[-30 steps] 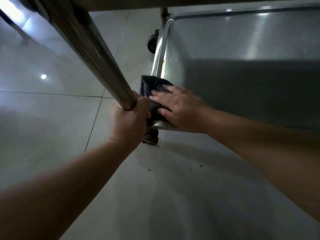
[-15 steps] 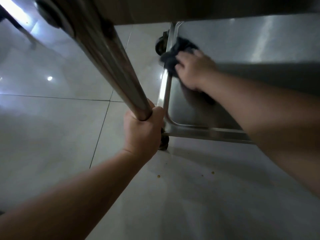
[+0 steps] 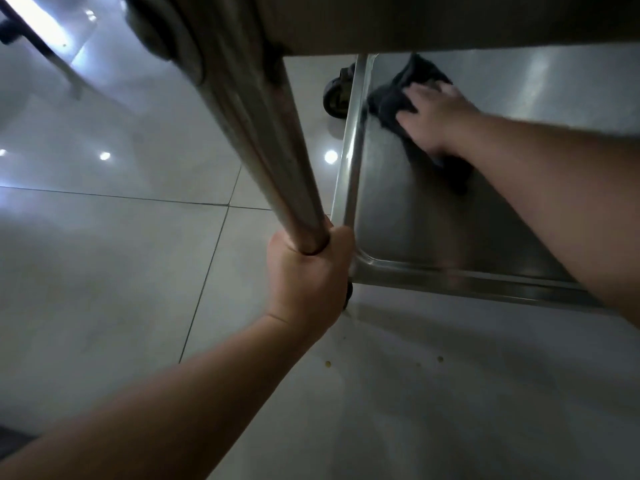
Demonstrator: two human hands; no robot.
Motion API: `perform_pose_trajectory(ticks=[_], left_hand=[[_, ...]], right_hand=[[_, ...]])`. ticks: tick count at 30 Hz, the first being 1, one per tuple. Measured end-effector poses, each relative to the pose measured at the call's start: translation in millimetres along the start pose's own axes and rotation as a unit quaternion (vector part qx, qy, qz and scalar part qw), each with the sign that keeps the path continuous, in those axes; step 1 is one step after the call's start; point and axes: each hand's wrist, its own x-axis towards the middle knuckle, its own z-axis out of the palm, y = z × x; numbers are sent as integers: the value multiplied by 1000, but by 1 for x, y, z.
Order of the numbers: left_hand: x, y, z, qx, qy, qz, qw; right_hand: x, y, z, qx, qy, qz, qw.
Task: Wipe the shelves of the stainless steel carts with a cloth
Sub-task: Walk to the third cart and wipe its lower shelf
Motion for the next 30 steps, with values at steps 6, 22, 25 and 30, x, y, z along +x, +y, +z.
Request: perform_pose_trajectory(ticks=[6, 22, 25, 30], left_hand=[[-1, 4, 0, 5, -12, -2, 1000], [-12, 16, 4, -3, 26, -45, 999], [-18, 14, 4, 20, 49, -61, 997], [-18, 10, 3, 73, 114, -117, 984]], right_hand=[[39, -59, 7, 26, -27, 35, 999], [-196, -43, 69, 19, -28, -229, 973], [-205, -33, 69, -34, -20, -238, 970], [-220, 11, 62, -75, -16, -253, 964]])
